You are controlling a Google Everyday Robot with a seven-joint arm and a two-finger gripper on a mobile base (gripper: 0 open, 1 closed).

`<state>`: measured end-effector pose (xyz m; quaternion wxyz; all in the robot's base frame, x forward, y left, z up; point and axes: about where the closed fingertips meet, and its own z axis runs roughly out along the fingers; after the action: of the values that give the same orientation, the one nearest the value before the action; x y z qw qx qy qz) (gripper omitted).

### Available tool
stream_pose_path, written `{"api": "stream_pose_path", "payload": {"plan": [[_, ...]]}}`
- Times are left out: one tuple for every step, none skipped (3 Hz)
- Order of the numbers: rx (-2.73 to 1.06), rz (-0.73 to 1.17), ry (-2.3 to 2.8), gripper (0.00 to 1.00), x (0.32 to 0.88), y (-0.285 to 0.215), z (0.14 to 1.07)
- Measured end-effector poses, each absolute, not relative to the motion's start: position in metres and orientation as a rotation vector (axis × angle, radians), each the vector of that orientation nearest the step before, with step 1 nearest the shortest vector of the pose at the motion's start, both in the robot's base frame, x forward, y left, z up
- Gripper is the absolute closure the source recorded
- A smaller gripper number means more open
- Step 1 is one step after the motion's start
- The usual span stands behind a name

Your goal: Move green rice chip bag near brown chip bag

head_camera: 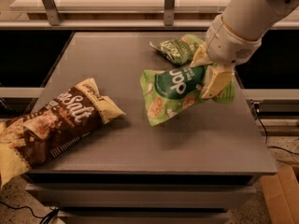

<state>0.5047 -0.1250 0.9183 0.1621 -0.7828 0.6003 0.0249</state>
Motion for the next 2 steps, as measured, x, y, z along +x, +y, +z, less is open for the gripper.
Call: {"api": "stream_pose_path", "payload": {"plan": [[-2.311, 0.093, 1.623, 1.00, 0.519, -0.089, 0.915], [-2.358, 0.111, 1.565, 1.00, 0.533, -0.047, 0.909]]}}
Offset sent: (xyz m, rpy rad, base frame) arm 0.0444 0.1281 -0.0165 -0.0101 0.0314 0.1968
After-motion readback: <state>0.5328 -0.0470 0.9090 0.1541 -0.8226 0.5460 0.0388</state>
